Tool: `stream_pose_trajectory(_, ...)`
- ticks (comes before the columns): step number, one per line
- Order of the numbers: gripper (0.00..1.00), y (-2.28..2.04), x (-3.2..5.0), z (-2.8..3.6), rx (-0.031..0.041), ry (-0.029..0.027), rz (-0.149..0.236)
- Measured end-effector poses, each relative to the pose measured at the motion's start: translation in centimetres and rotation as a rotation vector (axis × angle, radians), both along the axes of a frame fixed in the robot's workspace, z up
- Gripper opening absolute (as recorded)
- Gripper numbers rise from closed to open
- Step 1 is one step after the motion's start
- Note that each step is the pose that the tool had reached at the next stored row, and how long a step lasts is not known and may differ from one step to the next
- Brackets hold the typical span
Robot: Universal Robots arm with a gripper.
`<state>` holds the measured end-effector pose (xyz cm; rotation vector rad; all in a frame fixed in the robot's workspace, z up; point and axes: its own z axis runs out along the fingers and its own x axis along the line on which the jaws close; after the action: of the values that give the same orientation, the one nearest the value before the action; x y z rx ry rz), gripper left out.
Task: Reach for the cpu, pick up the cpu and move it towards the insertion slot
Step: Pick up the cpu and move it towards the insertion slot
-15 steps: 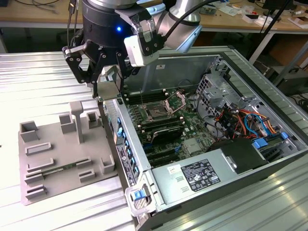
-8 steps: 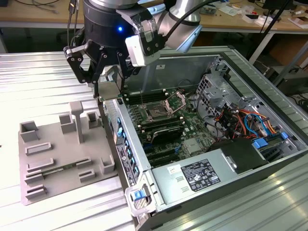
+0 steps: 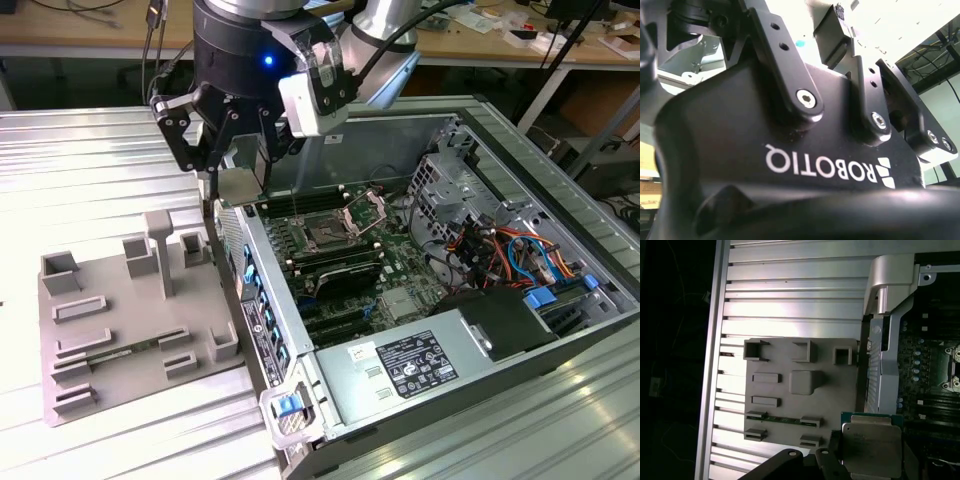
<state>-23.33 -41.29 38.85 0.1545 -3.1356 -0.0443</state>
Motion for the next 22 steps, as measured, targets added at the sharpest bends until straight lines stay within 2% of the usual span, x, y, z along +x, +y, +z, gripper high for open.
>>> stream_pose_trajectory(22, 0.55, 0.00, 0.51, -0.01, 0.0000, 0.0000, 0.000)
